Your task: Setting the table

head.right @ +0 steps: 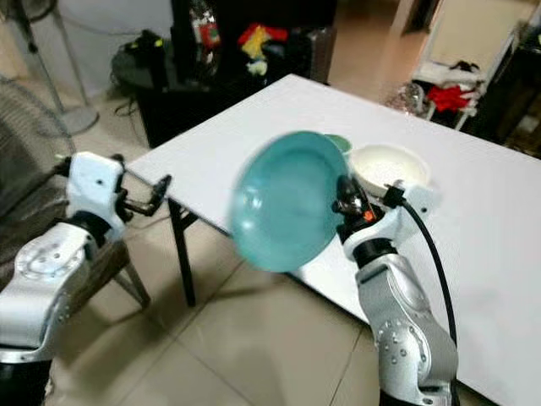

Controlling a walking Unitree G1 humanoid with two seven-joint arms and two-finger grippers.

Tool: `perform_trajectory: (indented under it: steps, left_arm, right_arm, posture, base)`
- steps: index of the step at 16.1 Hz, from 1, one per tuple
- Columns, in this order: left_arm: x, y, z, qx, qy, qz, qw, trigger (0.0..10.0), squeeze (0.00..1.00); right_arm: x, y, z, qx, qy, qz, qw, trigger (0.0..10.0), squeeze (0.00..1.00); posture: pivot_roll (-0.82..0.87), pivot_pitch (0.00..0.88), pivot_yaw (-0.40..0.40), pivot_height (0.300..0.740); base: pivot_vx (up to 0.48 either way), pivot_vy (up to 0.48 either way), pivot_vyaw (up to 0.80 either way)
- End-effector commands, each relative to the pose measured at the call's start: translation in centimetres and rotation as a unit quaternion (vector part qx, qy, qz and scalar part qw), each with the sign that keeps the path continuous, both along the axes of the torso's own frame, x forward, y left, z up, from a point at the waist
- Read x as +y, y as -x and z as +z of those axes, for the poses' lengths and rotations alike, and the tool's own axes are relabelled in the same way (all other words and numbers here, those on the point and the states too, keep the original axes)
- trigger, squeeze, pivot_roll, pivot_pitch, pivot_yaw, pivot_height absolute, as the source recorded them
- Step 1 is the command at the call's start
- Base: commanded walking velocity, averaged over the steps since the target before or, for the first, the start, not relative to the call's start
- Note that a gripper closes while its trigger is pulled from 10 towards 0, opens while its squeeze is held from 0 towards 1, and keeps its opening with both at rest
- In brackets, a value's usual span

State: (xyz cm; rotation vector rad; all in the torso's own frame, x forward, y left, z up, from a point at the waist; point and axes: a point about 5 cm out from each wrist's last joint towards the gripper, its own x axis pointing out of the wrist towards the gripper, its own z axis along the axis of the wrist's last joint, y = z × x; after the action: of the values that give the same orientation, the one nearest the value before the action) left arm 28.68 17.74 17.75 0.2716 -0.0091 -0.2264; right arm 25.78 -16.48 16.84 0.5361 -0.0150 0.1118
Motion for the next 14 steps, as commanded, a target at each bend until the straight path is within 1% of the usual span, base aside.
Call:
perform_trajectory:
  steps: [1,3,4,5,6,9,10,11,12,14]
  left_arm:
    - [-0.6,-0.2,0.2,-0.004,0.004,-0.015,1.000,10.0,0.00]
    - [-0.6,-0.2,0.2,0.000,0.002,-0.025,1.000,10.0,0.00]
    - [-0.8,0.1,0.2,0.003,-0.005,-0.068,0.998,10.0,0.00]
    - [-0.8,0.2,0.2,0.006,-0.006,-0.082,0.997,10.0,0.00]
    - [-1.0,0.5,0.2,0.020,-0.011,-0.118,0.993,10.0,0.00]
    - [-1.1,0.8,-0.1,0.036,-0.018,-0.156,0.987,10.0,0.00]
    - [-1.3,0.9,-0.2,0.043,-0.020,-0.170,0.984,10.0,0.00]
    - [-1.5,1.1,-0.5,0.050,-0.021,-0.188,0.981,10.0,0.00]
    - [-1.7,1.1,-0.6,0.053,-0.024,-0.195,0.979,10.0,0.00]
    - [-2.2,1.4,-0.6,0.057,-0.019,-0.216,0.975,10.0,0.00]
  right_arm:
    - [-1.3,0.4,0.9,-0.018,-0.017,-0.026,0.999,10.0,0.00]
    - [-1.6,0.7,0.9,-0.013,-0.052,-0.026,0.998,10.0,0.00]
    - [-1.5,1.1,0.5,0.003,-0.096,-0.006,0.995,10.0,0.00]
    - [-1.4,1.2,0.3,0.010,-0.102,0.000,0.995,10.0,0.00]
    - [-1.3,1.5,-0.2,0.026,-0.119,0.010,0.993,10.0,0.00]
    - [-1.6,1.8,-0.5,0.041,-0.131,0.003,0.991,10.0,0.00]
    - [-1.9,1.9,-0.8,0.055,-0.135,-0.001,0.989,10.0,0.00]
    - [-2.6,2.2,-2.0,0.101,-0.134,-0.027,0.985,10.0,0.00]
    - [-3.1,2.3,-2.8,0.125,-0.127,-0.047,0.983,10.0,0.00]
    - [-4.3,2.2,-3.5,0.135,-0.164,-0.074,0.974,10.0,0.00]
  posture:
    - [0.03,0.000,-0.011,0.740]
    - [0.02,0.000,-0.006,0.740]
    - [0.02,0.000,0.000,0.740]
    - [0.02,0.000,0.003,0.740]
    - [0.02,0.000,0.004,0.740]
    - [0.01,0.000,0.015,0.740]
    - [0.00,0.000,0.019,0.740]
    - [-0.01,0.000,0.021,0.740]
    - [-0.01,0.000,0.022,0.740]
    - [-0.01,0.000,0.023,0.740]
  base:
    - [0.000,0.000,0.00]
    - [0.000,0.000,0.00]
    - [0.000,0.000,0.00]
    - [0.000,0.000,0.00]
    - [0.000,0.000,0.00]
    - [0.000,0.000,0.00]
    - [0.000,0.000,0.00]
    - [0.000,0.000,0.00]
    - [0.000,0.000,0.00]
    - [0.000,0.000,0.00]
